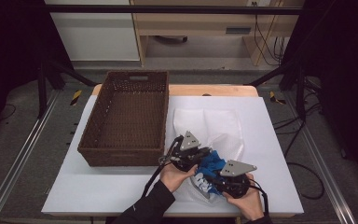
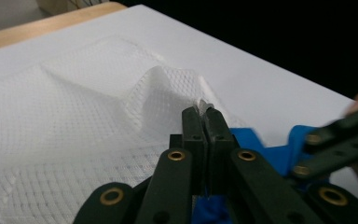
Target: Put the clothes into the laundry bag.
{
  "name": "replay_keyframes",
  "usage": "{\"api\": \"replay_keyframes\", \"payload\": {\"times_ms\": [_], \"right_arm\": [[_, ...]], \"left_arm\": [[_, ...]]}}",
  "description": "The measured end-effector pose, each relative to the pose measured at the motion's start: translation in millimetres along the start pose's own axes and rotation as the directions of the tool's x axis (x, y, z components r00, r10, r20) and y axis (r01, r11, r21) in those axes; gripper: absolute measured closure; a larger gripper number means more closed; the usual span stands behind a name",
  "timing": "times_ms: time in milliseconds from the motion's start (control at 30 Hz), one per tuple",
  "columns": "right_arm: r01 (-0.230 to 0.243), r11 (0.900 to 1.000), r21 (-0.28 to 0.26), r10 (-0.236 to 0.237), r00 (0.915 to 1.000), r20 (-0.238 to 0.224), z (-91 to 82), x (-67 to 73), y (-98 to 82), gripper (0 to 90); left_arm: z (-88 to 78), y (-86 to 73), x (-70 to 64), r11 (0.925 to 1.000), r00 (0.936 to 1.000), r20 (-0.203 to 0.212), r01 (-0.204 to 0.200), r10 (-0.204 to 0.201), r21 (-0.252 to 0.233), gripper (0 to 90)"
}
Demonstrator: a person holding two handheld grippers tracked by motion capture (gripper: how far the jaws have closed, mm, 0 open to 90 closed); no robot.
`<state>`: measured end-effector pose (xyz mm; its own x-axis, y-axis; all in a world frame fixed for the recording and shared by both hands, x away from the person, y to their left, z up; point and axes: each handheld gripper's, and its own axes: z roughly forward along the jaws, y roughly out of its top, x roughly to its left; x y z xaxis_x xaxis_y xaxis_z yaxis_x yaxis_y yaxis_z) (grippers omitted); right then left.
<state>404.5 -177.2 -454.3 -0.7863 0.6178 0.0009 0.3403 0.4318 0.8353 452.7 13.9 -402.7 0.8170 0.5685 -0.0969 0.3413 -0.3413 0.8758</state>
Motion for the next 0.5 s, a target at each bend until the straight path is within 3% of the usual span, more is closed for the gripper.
{"api": "replay_keyframes", "payload": {"times_ms": [67, 233, 333, 367, 500], "right_arm": [[-0.040, 0.999, -0.012, 0.040, 0.9987, 0.032, 3.6, -5.3, 0.5, 74.5], [-0.083, 0.996, -0.022, 0.084, 0.9916, 0.098, 13.0, -9.2, 1.3, 69.3], [-0.078, 0.997, -0.019, 0.079, 0.9915, 0.103, 15.3, -8.9, 0.7, 64.9], [-0.074, 0.997, -0.022, 0.075, 0.9926, 0.095, 11.3, -7.3, 0.5, 58.8], [-0.076, 0.993, -0.092, 0.083, 0.9941, 0.071, -13.6, -4.0, -1.0, 49.2]], "left_arm": [[-6.7, 0.9, -8.6, 0.9996, 0.9995, 0.016, -0.026, 0.026, -0.012, 89.2], [-6.7, -5.8, -12.3, 0.9993, 0.9990, 0.022, -0.039, 0.039, 0.001, 89.2], [-1.9, -13.1, -6.9, 0.9998, 0.9997, 0.021, -0.012, 0.012, 0.013, 89.2], [-0.7, -14.9, -5.2, 0.9998, 0.9998, 0.018, -0.006, 0.006, 0.016, 89.2], [1.1, -18.5, 0.0, 0.9998, 0.9999, 0.010, 0.007, -0.007, 0.021, 89.1]]}}
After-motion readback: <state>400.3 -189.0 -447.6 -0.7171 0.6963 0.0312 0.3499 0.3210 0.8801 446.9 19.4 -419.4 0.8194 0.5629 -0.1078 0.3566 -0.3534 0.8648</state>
